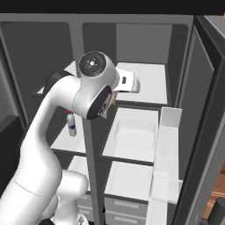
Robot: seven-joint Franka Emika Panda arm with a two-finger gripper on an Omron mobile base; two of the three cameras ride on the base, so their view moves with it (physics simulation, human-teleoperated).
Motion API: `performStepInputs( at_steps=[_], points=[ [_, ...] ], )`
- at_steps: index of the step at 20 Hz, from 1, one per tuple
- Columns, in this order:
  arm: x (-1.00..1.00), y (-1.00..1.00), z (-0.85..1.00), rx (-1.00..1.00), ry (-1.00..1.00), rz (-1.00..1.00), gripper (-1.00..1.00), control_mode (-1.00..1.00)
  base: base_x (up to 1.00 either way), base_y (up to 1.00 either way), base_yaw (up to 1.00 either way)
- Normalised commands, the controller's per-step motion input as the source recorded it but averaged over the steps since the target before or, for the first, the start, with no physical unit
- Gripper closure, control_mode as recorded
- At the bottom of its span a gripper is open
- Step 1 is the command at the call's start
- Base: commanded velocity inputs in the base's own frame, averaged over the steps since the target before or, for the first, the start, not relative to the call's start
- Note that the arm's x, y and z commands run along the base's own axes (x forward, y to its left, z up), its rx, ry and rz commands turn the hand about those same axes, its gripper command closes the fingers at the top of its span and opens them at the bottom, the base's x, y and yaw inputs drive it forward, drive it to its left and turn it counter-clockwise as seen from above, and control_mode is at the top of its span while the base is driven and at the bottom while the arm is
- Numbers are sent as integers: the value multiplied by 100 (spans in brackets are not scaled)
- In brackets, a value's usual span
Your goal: Pick up the frozen fish from the freezer, place it on any shelf in the fridge, and close the fridge and freezer doors when done.
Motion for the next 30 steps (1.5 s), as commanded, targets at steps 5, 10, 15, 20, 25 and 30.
performStepInputs(
  at_steps=[5, 10, 15, 20, 25, 30],
  points=[
    [80, -61, -17, -2, 1, 0, 100, -100, 0, 0, 0],
    [99, -46, -16, -1, 0, 0, 100, -100, 0, 0, 0],
    [100, -31, -17, -1, 0, 0, 100, -100, 0, 0, 0],
    [100, -12, -20, -2, 0, 0, 100, -100, 0, 0, 0],
    [75, 0, -4, -1, 0, 0, -100, -100, 0, 0, 0],
    [-2, 0, 1, 0, 0, 0, -100, -100, 0, 0, 0]
  ],
)
